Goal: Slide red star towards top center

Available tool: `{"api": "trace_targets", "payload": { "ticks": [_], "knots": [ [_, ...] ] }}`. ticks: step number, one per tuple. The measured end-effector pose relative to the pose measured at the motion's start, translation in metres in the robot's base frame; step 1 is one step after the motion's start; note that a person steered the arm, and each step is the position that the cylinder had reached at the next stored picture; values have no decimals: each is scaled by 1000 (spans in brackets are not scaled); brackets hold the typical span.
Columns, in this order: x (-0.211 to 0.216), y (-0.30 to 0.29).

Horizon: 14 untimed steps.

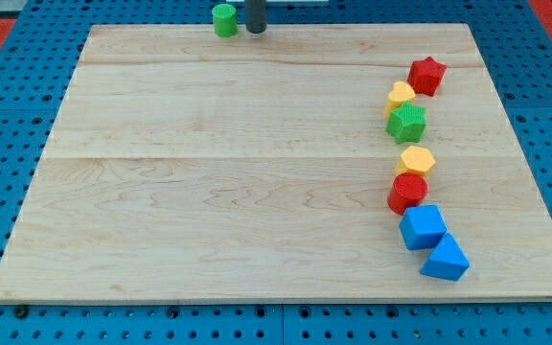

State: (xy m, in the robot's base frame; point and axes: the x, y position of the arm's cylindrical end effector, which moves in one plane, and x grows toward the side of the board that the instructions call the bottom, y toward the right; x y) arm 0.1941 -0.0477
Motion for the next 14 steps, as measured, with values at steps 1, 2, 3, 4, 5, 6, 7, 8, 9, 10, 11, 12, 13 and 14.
{"api": "trace_targets", "payload": {
  "ticks": [1,2,3,4,5,6,7,8,9,10,11,12,13,14],
  "knots": [
    [13,-36],
    [42,7],
    [42,41],
    [42,89],
    [16,210],
    [6,345],
    [8,393],
    [18,393],
    [94,388],
    [131,336],
    [134,251],
    [105,202],
    [89,237],
    [80,241]
  ]
}}
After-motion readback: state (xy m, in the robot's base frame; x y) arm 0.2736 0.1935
